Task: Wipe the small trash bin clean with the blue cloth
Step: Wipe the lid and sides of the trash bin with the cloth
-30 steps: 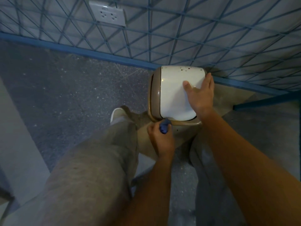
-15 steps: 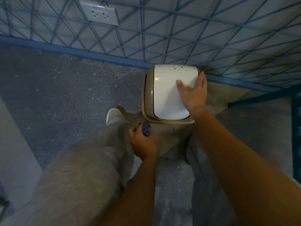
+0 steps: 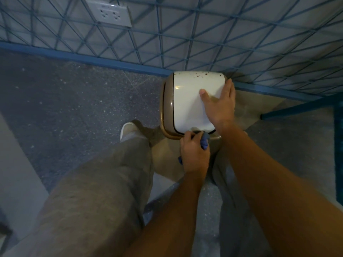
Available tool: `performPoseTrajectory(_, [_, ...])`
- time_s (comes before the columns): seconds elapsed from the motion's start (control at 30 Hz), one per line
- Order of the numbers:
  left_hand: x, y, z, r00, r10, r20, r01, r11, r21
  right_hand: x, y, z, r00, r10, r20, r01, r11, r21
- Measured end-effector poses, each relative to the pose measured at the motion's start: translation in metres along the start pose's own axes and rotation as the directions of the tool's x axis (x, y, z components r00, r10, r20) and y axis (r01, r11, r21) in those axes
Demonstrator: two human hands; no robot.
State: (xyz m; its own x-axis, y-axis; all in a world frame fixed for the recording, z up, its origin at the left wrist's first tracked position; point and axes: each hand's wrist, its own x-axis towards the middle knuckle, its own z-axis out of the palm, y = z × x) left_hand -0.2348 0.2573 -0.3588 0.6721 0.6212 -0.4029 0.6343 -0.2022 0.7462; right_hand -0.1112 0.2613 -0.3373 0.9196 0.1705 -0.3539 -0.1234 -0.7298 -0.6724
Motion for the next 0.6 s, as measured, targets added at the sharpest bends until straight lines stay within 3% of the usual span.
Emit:
performPoseTrajectory(0.1, [0.005,-0.017,-0.016,0.991,0.001,-0.132,0.005,0.999,0.040,-0.002,-0.001,0.002,1.000,0.004,-0.007,-0.004,1.000,0.007])
performPoseTrajectory(0.2, [0.003,-0.021,-0.023,0.989,-0.008,-0.146,0.016,0.998,0.054,-0.005,-0.003,0.005,1.000,0.009,-0.011,-0.009,1.000,0.019])
performPoseTrajectory(0.27, [0.004,-0.013,-0.017,0.992,-0.004,-0.124,0.017,0.994,0.107,-0.005,-0.002,0.005,1.000,0.006,-0.015,-0.006,1.000,0.011])
performPoseTrajectory(0.47, [0.004,-0.004,-0.003,0.985,0.162,0.053,-0.170,0.928,0.330,-0.005,0.002,0.004,1.000,-0.014,-0.002,0.014,1.000,-0.006])
performPoseTrajectory(0.6, [-0.002,-0.001,-0.019,0.982,0.116,0.149,-0.154,0.948,0.277,-0.004,0.001,0.004,1.000,-0.003,0.012,0.004,1.000,-0.025])
